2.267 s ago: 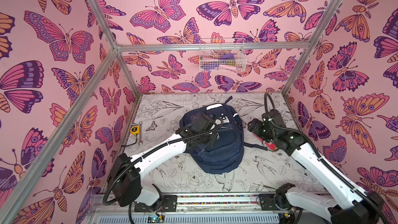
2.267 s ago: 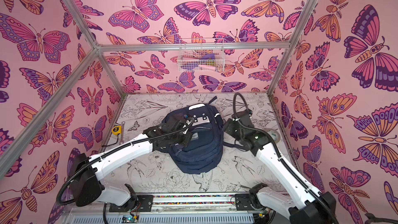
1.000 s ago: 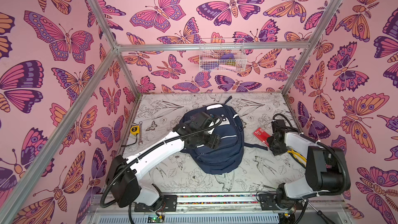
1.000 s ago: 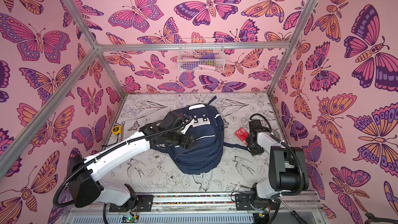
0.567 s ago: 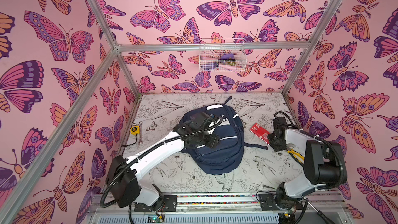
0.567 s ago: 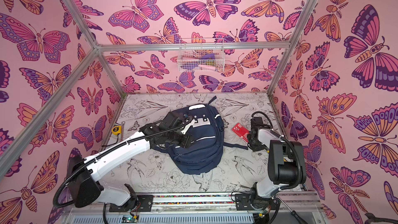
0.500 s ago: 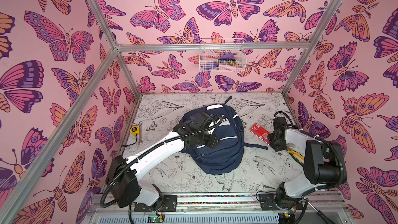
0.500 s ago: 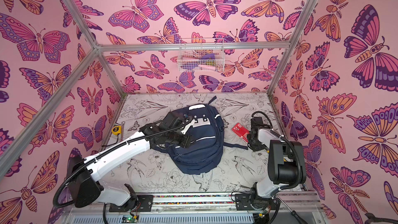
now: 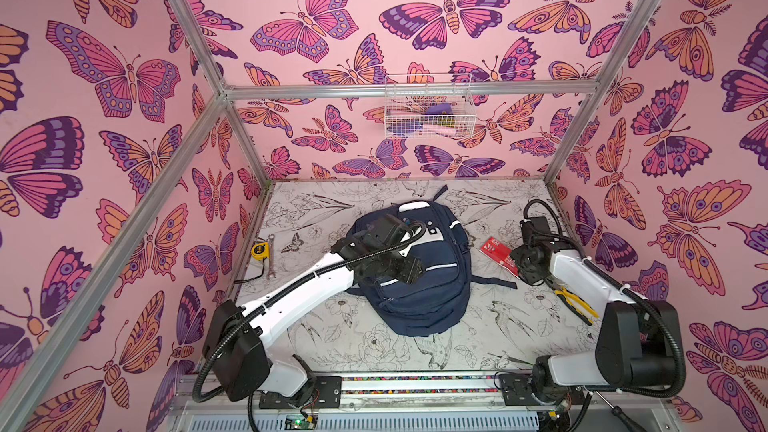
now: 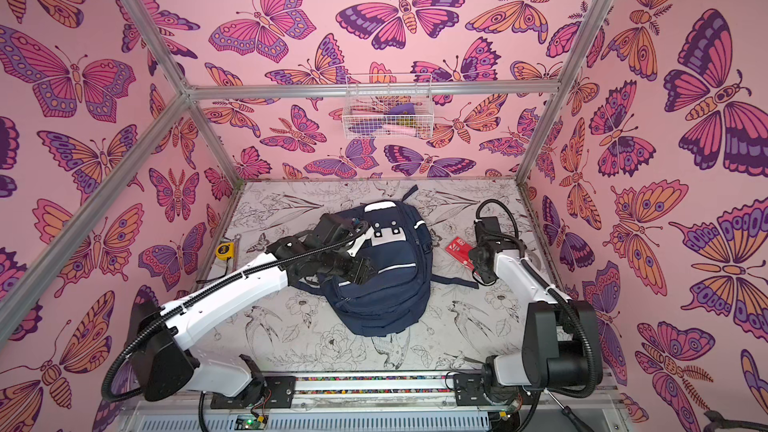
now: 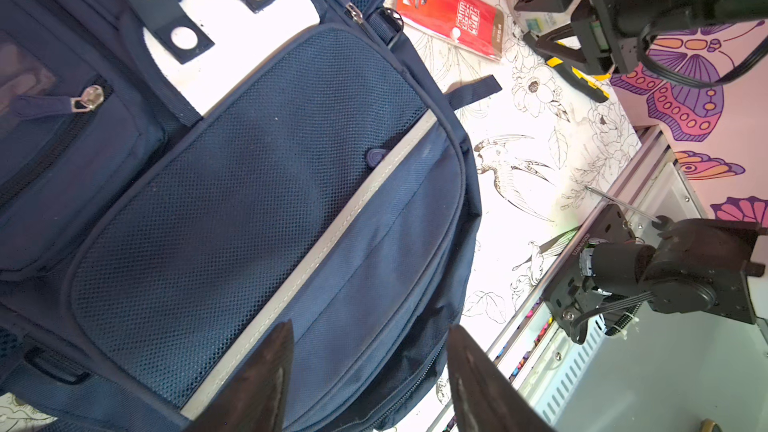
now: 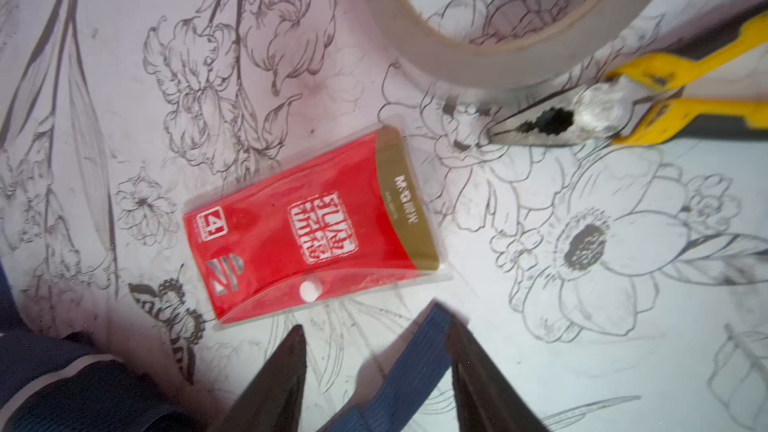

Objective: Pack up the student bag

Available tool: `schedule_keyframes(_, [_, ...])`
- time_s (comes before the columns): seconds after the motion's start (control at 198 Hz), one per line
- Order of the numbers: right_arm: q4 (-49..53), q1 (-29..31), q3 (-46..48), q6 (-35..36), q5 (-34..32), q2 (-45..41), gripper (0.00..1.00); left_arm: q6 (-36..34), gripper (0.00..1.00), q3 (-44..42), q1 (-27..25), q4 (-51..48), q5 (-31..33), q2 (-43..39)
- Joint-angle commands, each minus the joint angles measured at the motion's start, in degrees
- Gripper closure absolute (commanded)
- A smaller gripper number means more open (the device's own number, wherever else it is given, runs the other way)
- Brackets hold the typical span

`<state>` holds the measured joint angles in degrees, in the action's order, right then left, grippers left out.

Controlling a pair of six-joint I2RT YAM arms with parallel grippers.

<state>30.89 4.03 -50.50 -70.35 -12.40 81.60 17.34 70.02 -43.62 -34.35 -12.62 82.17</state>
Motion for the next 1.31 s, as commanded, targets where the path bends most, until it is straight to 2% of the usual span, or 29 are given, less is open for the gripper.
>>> schedule_keyframes(0.0, [0.0, 0.6, -0.2, -8.8, -0.1, 3.6, 0.43, 0.7, 0.37, -0.9, 0.5, 0.0, 0.0, -1.7])
schedule_keyframes(0.157, [-2.3, 0.8, -1.7, -14.1, 1.9, 10.4, 0.43, 0.4, 0.35, -1.1, 0.5, 0.0, 0.6, -2.3])
schedule_keyframes(0.288, [-4.7, 0.9, -1.2, -18.8, 2.1, 12.2, 0.44, 0.4, 0.35, -1.0, 0.5, 0.0, -0.2, -2.1])
schedule_keyframes(0.587, [-4.4, -0.1, -2.4, -24.5, -2.5, 14.9, 0.45, 0.4, 0.36, -1.0, 0.6, 0.2, -1.3, -1.9])
schedule_keyframes(0.744, [-3.2, -1.6, -4.9, -23.8, 0.3, 18.3, 0.57, 0.3, 0.38, -1.1, 0.6, 0.2, -1.3, -2.2])
schedule_keyframes(0.89, [-1.3, -3.0, -5.5, -22.7, -1.4, 18.8, 0.65, 0.3, 0.4, -1.1, 0.6, 0.2, -1.4, -2.6])
schedule_keyframes(1.047, [4.6, -6.2, -10.6, -17.0, -0.7, 22.2, 0.62, 0.2, 0.42, -1.0, 0.6, 0.1, -1.9, -2.8])
schedule_keyframes(1.204, [11.2, -7.5, -17.1, -11.5, -2.8, 25.4, 0.57, 0.1, 0.42, -1.0, 0.6, 0.2, -1.8, -3.0])
schedule_keyframes(1.305, [10.6, -8.5, -18.9, -9.2, -0.1, 28.1, 0.73, 0.2, 0.43, -1.1, 0.6, 0.2, -1.8, -3.1])
